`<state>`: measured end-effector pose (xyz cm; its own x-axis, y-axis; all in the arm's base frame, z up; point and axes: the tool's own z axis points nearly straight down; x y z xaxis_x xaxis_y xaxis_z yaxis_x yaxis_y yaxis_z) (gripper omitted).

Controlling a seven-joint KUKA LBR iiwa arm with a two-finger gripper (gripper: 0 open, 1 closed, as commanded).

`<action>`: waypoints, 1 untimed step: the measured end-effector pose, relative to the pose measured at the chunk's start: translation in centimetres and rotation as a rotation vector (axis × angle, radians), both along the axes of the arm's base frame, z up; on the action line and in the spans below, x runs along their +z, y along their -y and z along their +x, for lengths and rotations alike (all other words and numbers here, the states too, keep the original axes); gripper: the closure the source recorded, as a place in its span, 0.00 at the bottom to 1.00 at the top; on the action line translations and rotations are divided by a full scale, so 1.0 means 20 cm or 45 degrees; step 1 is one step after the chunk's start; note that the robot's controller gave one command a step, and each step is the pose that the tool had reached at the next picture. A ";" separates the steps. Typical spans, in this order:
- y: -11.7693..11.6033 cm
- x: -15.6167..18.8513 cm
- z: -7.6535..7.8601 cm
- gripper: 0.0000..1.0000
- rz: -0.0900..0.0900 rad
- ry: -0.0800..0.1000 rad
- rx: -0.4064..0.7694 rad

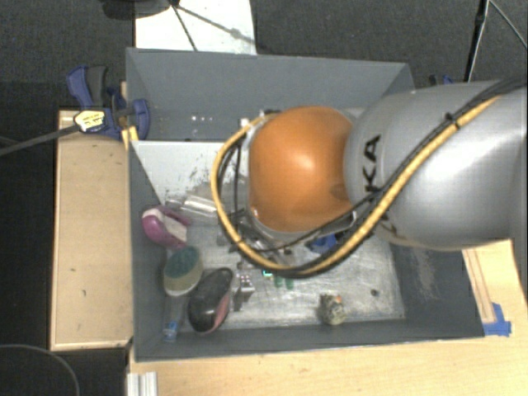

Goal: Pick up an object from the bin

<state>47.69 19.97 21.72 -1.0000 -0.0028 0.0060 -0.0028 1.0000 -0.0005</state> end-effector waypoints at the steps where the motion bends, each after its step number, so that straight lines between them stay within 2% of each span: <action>1: 0.01 -0.66 0.06 0.00 -0.002 0.001 -0.226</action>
Offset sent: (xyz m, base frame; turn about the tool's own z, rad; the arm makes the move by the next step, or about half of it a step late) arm 0.0127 -0.0010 -0.1282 0.1772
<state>48.85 19.80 8.51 -0.9847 0.1740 0.0048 0.1740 0.9847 -0.0023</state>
